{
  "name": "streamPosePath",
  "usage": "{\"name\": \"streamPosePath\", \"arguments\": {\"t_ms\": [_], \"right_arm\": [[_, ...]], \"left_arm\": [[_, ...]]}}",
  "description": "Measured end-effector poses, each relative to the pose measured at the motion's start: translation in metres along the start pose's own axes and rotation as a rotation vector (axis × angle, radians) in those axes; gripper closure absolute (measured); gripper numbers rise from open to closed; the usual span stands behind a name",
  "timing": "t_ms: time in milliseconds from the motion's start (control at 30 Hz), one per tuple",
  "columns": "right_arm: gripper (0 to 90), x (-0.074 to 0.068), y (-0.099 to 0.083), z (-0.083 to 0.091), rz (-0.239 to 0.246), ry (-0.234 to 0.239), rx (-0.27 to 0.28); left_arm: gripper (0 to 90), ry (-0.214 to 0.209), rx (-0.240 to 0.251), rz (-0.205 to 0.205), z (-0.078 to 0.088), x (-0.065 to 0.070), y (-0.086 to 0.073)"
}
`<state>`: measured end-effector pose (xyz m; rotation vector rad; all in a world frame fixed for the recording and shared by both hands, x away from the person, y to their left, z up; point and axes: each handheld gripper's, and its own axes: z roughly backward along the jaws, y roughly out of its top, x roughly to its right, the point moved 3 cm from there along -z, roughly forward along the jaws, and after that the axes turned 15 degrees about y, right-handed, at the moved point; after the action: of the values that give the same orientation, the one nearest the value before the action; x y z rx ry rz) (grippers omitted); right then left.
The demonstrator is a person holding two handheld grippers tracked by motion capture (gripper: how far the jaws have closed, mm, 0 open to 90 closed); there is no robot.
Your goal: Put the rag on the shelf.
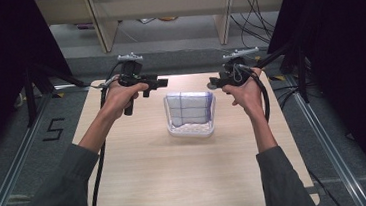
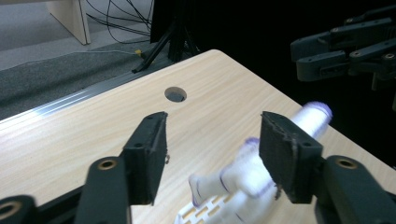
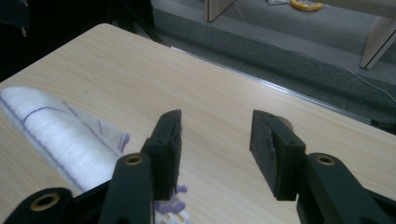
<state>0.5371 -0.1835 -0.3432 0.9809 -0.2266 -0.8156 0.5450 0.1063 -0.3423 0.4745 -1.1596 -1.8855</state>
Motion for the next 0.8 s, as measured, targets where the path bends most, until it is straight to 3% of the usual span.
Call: {"name": "streamPosePath", "arguments": {"t_ms": [100, 300, 433, 633, 800], "right_arm": [[51.5, -0.008, -0.002, 0.006, -0.021, 0.011, 0.005], [48.2, -0.016, -0.008, 0.014, 0.015, 0.025, -0.002], [47.7, -0.024, -0.011, 0.021, 0.009, 0.03, 0.003], [46.8, -0.035, -0.016, 0.03, 0.042, 0.044, 0.035], [46.0, -0.043, -0.023, 0.036, 0.049, 0.051, 0.023]], "left_arm": [[39.0, 0.002, -0.009, -0.019, 0.005, 0.003, -0.006], [36.3, -0.026, -0.005, -0.039, 0.016, 0.007, -0.014], [35.2, -0.031, 0.001, -0.039, 0.023, 0.01, -0.018], [34.4, -0.064, 0.009, -0.036, 0.032, 0.015, -0.028], [33.6, -0.075, 0.015, -0.035, 0.039, 0.02, -0.04]]}}
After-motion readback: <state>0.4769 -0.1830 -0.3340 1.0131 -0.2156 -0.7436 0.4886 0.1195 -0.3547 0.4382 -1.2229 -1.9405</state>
